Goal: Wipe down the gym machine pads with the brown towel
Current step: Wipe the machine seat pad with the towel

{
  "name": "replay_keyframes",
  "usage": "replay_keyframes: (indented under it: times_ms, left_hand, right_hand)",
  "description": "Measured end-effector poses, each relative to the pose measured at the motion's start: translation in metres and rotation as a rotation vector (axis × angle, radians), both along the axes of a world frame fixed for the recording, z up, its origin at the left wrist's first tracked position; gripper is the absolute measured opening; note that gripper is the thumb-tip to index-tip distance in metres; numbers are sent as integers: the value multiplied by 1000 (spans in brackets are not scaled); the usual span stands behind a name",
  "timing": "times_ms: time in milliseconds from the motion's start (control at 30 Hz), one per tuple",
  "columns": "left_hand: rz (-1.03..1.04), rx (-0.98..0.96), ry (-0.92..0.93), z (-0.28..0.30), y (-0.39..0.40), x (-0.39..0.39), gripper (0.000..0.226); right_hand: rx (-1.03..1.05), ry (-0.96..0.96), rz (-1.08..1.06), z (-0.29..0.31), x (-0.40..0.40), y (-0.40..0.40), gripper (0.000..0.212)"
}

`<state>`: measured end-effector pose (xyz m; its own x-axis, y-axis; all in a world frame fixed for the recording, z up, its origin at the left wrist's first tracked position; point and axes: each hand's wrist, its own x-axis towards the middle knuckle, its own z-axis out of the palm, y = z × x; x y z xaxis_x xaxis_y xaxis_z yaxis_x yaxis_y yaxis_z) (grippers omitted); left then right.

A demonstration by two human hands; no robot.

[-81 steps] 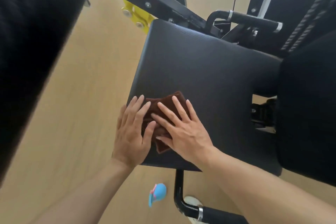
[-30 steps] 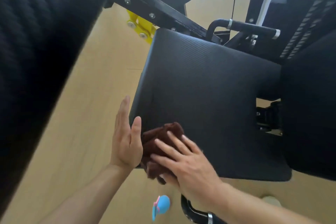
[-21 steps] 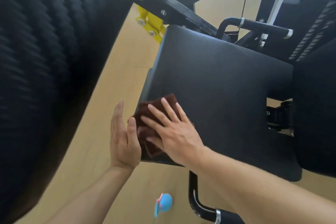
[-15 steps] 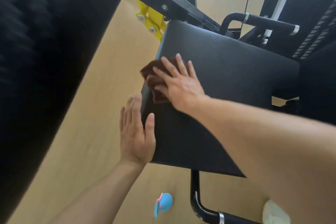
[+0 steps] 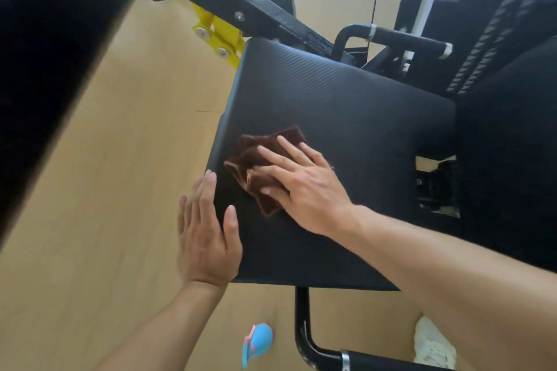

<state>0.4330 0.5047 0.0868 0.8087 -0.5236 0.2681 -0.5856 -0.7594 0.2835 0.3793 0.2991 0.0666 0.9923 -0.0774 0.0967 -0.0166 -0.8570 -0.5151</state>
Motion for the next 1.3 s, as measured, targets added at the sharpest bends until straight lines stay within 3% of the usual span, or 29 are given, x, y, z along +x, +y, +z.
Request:
replay_keyframes:
  times_ms: [100,200,333,467,600,667,767,1000,1133,1200,1300]
  left_hand:
    - [-7,26,-16,0,0,-1,59]
    - [-14,172,-93,3,-3,-4,59]
    - [-207,341,-111,6,-26,-13,60]
    - [-246,220,20,2,-85,-13,56]
    - [-99,147,119,-7,-138,10,57]
    - [-17,220,150,-16,-146,13,59]
    - [12,386,52,-28,-146,6,61]
    - [31,426,-2,-34,-149,6,61]
    - [38,447,-11,-33,-150,6,61]
    - [41,459,-10,-32,-152,6,62]
    - [32,462,-9,-31,-152,6,62]
  right_hand:
    - [-3,1,27,-15,-65,19,42]
    - [-36,35,-27,-33,-135,41,43]
    - [-61,163,-228,-44,-165,49,56]
    - [-46,235,-358,-44,-126,36,62]
    - [-33,253,-536,-47,-76,-1,64]
    - [1,279,-609,-45,-39,-37,64]
    - [48,346,-630,-42,13,-105,64]
    - [193,378,-710,-43,87,-217,63]
    - [213,215,-751,-42,81,-211,53]
    - [216,64,-762,-38,60,-178,46]
    - [243,-96,-618,-32,11,-105,40]
